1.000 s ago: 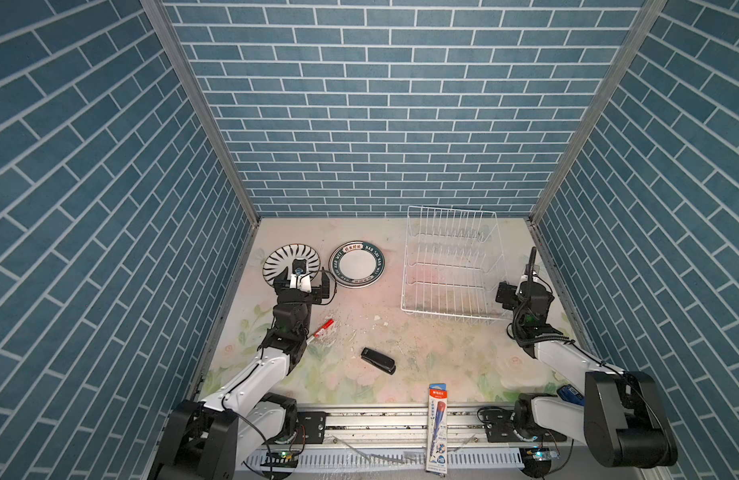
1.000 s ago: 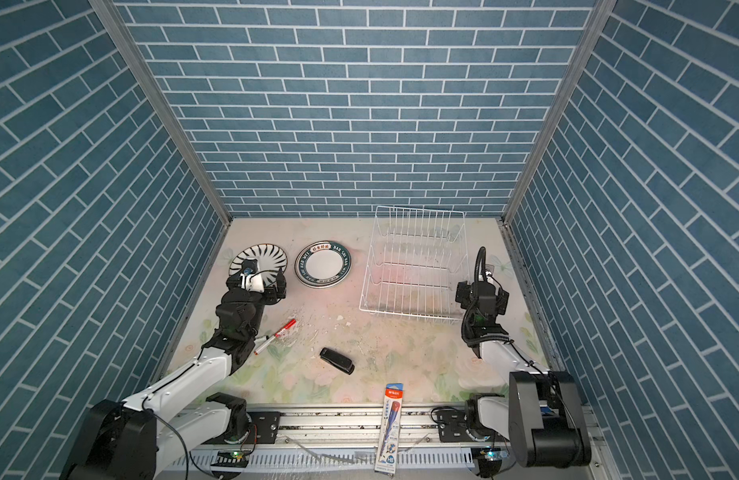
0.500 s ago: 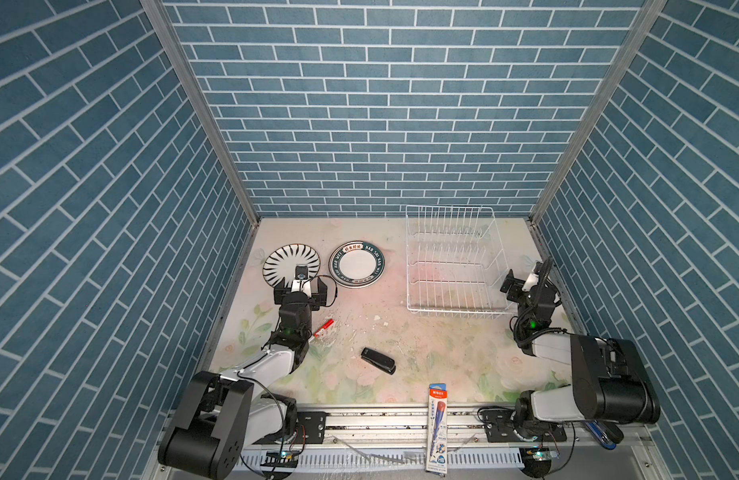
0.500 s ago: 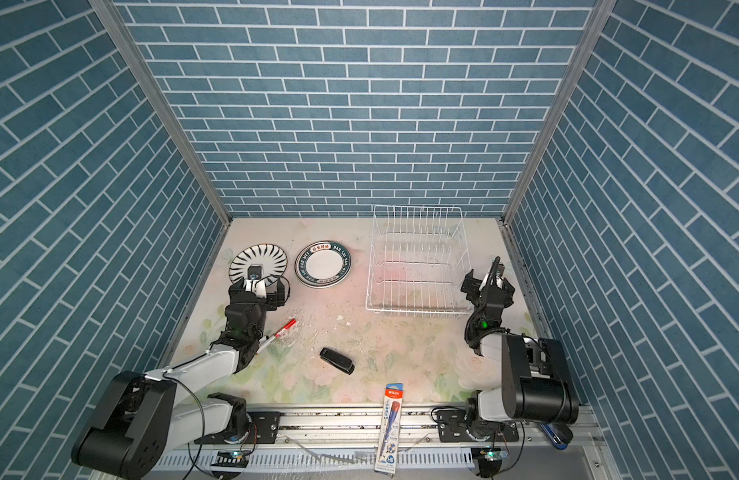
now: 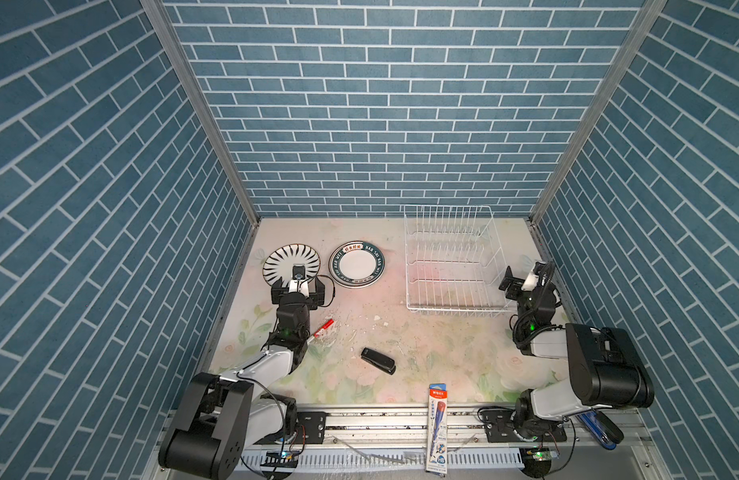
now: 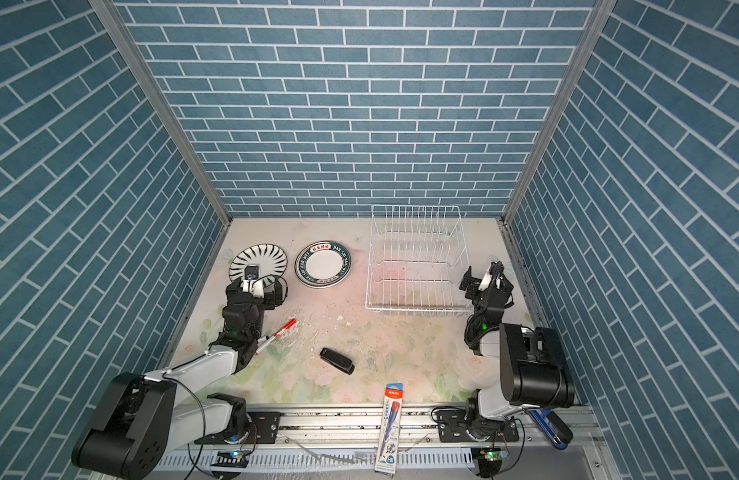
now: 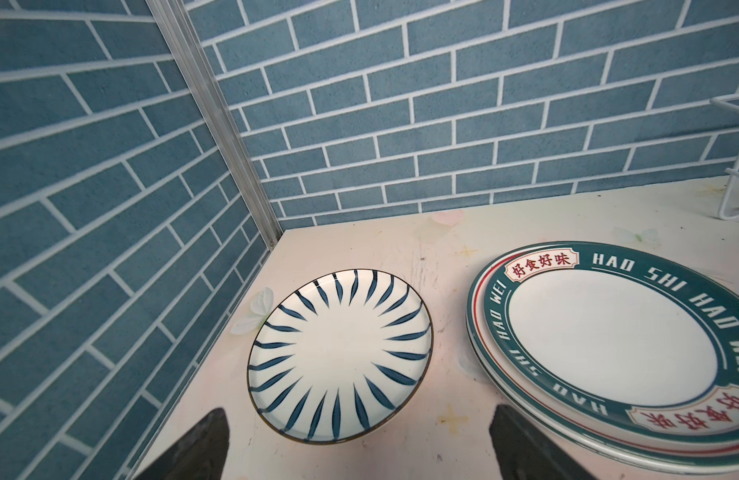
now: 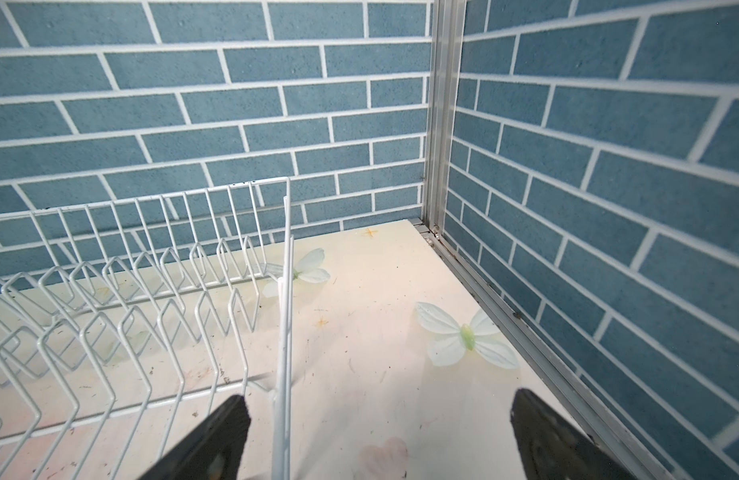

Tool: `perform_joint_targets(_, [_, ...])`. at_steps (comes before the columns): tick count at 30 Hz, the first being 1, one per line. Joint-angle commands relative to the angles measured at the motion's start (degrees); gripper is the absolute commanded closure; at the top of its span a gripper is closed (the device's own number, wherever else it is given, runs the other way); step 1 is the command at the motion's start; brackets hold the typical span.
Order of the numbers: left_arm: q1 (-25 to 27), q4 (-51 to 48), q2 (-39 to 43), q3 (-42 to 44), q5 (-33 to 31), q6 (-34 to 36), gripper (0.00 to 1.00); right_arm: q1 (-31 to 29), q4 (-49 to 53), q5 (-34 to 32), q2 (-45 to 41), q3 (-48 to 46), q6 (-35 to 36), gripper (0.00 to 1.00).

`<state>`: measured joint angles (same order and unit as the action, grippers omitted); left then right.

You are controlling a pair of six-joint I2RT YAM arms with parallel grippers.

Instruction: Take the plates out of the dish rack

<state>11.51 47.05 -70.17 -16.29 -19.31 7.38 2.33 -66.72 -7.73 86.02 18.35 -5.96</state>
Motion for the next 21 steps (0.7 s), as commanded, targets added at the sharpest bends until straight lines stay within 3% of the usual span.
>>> perform_joint_targets(1, [-2.43, 6.47, -5.12, 0.93, 2.2, 0.56, 0.0, -0.22, 10.14, 1.8, 2.04, 0.61, 1.96, 0.01])
perform_joint_targets(5, [-4.65, 10.81, -13.17, 0.03, 6.1, -0.7, 0.0, -0.28, 13.18, -1.29, 2.07, 2.06, 0.59, 0.01])
perform_joint_targets(8, [-4.82, 17.04, -18.79, 0.23, 4.61, -0.75, 0.0, -0.26, 13.77, -1.83, 2.15, 2.36, 0.59, 0.01])
perform_joint_targets(11, [-6.41, 9.98, -17.1, -1.87, 6.48, -2.81, 0.0, -0.3, 13.72, -1.86, 2.15, 2.33, 0.61, 0.01])
perform_joint_targets(13, [-6.63, 4.07, -17.26, -5.02, 3.11, -4.57, 0.0, -0.26, 13.72, -1.88, 2.18, 2.33, 0.6, 0.01])
perform_joint_targets(15, [-8.4, 5.54, -17.62, -4.58, 5.81, -5.36, 0.0, -0.31, 13.79, -1.94, 2.15, 2.44, 0.59, 0.01])
perform_joint_targets(21, [-8.43, 4.96, -17.36, -4.67, 5.66, -5.59, 0.0, -0.28, 13.81, -2.01, 2.14, 2.42, 0.59, 0.01])
